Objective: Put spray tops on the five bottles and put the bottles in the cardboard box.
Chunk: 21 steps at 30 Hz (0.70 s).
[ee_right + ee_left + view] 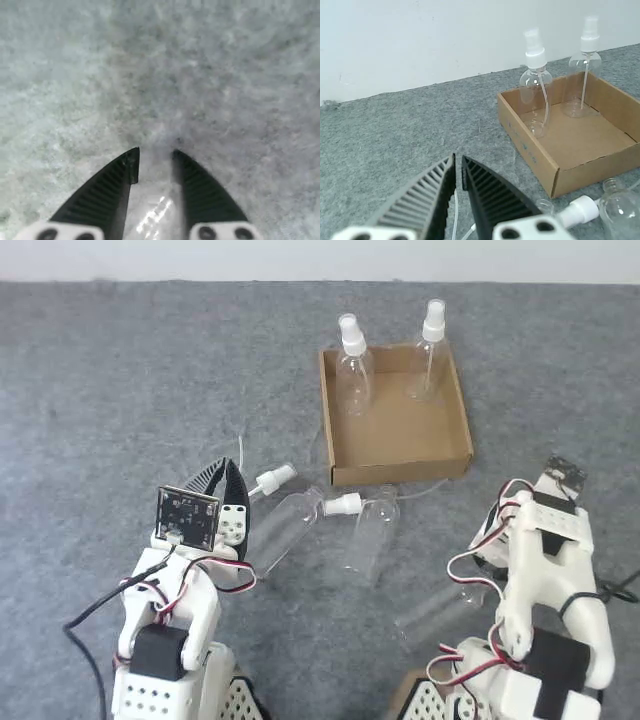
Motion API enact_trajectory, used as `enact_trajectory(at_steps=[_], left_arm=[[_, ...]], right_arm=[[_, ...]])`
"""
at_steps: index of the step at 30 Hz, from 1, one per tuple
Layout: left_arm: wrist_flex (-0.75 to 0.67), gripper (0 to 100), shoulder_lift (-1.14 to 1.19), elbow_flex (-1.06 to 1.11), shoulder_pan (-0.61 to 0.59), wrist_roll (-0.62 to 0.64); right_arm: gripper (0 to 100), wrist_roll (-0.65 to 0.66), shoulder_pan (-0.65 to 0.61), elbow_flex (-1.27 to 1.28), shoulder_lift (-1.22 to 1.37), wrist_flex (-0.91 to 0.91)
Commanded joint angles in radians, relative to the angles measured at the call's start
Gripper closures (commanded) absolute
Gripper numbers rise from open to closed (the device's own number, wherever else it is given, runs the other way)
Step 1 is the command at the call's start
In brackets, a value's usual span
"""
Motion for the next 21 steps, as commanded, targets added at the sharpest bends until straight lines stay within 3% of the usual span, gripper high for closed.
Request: enact_trajectory(at_steps=[1,4,7,12,21], left_arm=[[-0.026,99,-0.006,-0.005,0.005,-0.005],[-0.026,99,-0.006,-0.005,0.005,-0.006],[-0.026,99,-0.006,-0.005,0.005,-0.006],[-0.026,99,-0.006,-0.005,0.002,-0.006],[-0.031,99,-0.006,-0.005,-0.002,-0.006]], right_arm=[[82.7,-0.023,-0.033,-0.146,-0.007,0.140],[77.8,-0.081,-0.036,-0.245,-0.007,0.255],[77.2,-0.055,-0.082,-0.354,-0.007,0.351],[77.2,0.193,-0.302,-0.434,-0.007,0.526],[82.8,0.155,-0.685,-0.374,-0.007,0.568]])
